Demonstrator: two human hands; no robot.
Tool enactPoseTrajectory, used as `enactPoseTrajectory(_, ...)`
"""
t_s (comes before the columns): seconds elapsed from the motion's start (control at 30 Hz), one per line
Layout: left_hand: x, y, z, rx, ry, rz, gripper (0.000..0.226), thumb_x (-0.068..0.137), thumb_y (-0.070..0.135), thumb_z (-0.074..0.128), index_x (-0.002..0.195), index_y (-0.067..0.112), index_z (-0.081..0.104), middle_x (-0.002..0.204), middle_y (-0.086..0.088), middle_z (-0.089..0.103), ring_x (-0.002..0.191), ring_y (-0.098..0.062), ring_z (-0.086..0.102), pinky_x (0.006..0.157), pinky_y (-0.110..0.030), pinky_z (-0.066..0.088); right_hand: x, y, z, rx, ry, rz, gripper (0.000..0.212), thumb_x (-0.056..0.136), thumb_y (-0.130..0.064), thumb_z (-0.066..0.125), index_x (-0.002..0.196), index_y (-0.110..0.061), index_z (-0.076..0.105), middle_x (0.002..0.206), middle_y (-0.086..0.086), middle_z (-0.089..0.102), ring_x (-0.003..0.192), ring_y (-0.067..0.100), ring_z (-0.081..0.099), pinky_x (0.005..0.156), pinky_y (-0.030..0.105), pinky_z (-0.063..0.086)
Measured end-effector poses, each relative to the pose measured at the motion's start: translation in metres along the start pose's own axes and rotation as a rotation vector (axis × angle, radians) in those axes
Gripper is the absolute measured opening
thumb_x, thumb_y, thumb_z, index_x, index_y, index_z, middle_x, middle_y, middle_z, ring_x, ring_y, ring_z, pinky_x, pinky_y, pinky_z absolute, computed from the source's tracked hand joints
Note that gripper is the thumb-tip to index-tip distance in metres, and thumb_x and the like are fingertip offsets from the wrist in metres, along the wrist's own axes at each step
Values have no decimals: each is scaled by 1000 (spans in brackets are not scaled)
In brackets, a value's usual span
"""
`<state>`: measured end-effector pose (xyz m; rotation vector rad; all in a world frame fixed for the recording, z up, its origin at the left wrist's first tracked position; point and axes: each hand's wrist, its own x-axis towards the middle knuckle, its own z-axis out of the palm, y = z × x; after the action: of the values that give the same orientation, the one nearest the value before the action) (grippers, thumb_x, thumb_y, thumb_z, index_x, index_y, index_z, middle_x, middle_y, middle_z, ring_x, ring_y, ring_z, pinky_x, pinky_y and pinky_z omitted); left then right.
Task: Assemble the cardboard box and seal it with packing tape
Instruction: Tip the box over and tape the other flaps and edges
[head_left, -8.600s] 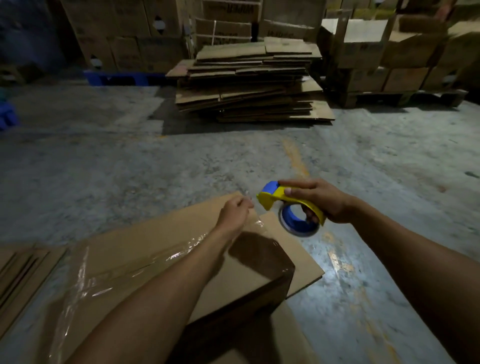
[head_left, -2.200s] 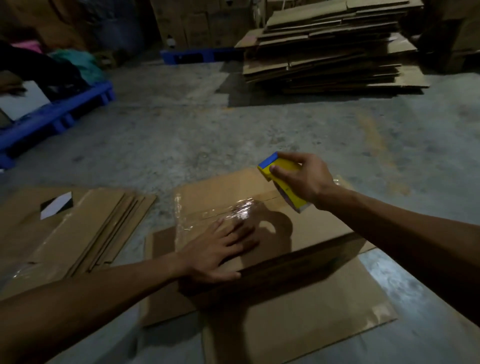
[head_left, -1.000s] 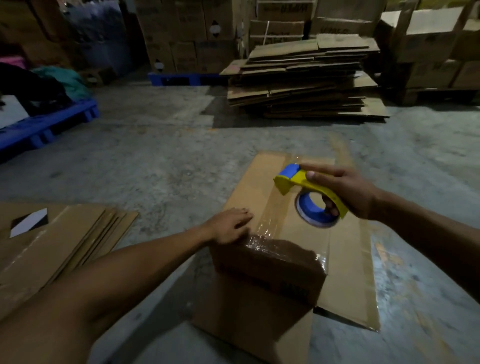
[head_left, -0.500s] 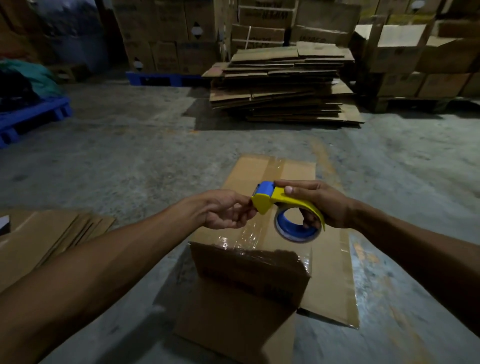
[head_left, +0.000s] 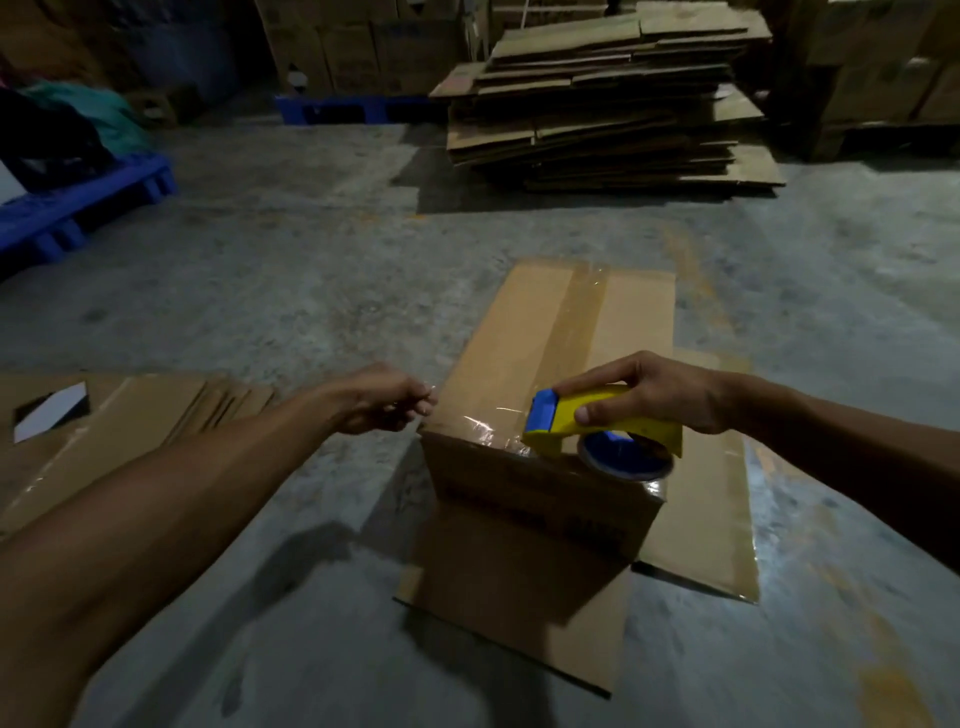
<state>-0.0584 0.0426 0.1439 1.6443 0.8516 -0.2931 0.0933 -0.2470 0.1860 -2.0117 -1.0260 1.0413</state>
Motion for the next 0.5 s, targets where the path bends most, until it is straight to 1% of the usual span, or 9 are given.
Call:
enactPoseTrajectory(0.07,5,-13,6,71,113,55,24,99,9,46,84,6,64,67,-3,58,56,-11,43,51,-22,28,8,-3,8,-37,-11,-8,42,79,-42,69,120,-42,64,122,-8,62,105,17,62,88,33,56)
enactPoseTrajectory(0.17,16,-26,1,153,265,142,21,97,11,50,93,1,68,76,-7,65,62,-14,49,54,-24,36,19,-7,15,-88,-3,-17,42,80,-45,68,121,-45,62,124,-8,59,105,16,60,88,34,56)
enactPoseTrajectory(0.27,22,-36,-2,247,356,253,20,97,21,54,94,9,69,86,-7,70,73,-16,60,64,-28,47,24,-9,17,-80,-1,-19,41,81,-44,68,121,-45,62,123,-8,59,104,16,60,85,33,57)
enactPoseTrajectory(0.33,23,-41,0,323,410,310,18,96,24,55,89,14,69,84,-5,71,77,-16,65,69,-31,51,27,-9,18,-81,-14,-15,42,82,-44,68,123,-45,61,123,-7,59,104,16,60,85,34,57)
enactPoseTrajectory(0.4,26,-47,2,391,436,352,17,95,25,56,87,17,69,78,-3,72,72,-12,65,63,-27,48,29,-8,19,-97,-26,-17,44,79,-47,68,123,-46,60,124,-6,59,105,17,60,87,36,57)
enactPoseTrajectory(0.5,29,-51,4,413,436,362,15,95,23,57,87,18,69,75,0,70,66,-8,64,57,-24,46,30,-7,20,-118,-30,-22,52,69,-57,66,120,-49,61,125,-7,59,106,17,60,89,38,56)
